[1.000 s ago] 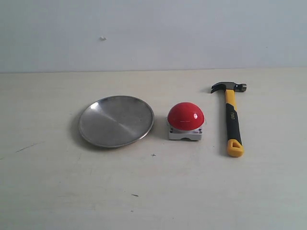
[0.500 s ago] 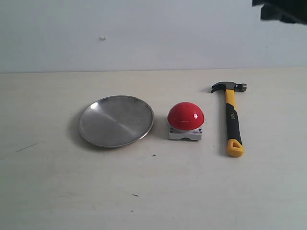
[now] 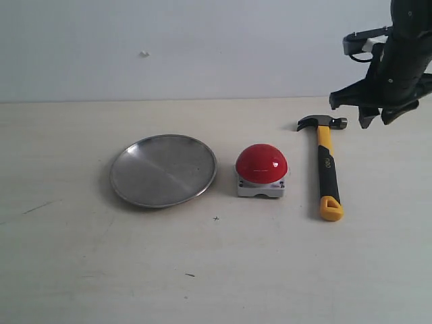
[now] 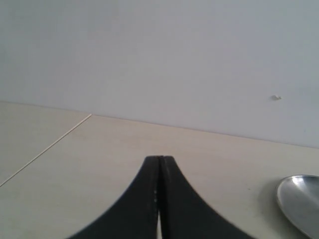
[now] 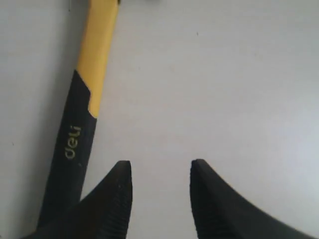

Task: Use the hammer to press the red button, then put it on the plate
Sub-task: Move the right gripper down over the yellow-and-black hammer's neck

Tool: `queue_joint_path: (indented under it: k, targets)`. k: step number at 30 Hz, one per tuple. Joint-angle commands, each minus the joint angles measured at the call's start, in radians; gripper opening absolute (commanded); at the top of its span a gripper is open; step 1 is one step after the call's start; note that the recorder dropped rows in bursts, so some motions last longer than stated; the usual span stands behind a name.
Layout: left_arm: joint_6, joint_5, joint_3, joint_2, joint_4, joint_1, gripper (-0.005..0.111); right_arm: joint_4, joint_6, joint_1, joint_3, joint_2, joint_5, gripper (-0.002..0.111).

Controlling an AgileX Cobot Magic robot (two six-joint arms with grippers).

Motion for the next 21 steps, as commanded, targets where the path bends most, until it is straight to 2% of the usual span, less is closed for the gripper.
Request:
queue_joint_path:
  k: [1, 4, 6, 14, 19, 21]
  targets:
    - [-0.004, -0.003, 0.003, -0.004, 0.002, -0.001, 0.0, 0.105, 0.048, 0.0, -0.071, 0.043, -0.163, 0.039]
    - [-0.004, -0.003, 0.003, -0.004, 0.002, -0.001, 0.0, 0.117, 0.012, -0.002, -0.249, 0.159, -0.043, 0.039]
    - [-0.004, -0.003, 0.003, -0.004, 0.002, -0.001, 0.0, 0.115, -0.023, -0.002, -0.358, 0.219, -0.042, 0.039]
    - [-0.004, -0.003, 0.003, -0.004, 0.002, -0.001, 0.0, 0.136, -0.013, -0.011, -0.381, 0.235, -0.021, 0.039]
    - [-0.004, -0.003, 0.003, -0.004, 0.002, -0.001, 0.0, 0.199, -0.059, -0.051, -0.493, 0.334, 0.134, 0.039]
    - [-0.004, -0.003, 0.003, -0.004, 0.002, -0.001, 0.0, 0.199, -0.059, -0.054, -0.559, 0.382, 0.192, 0.043]
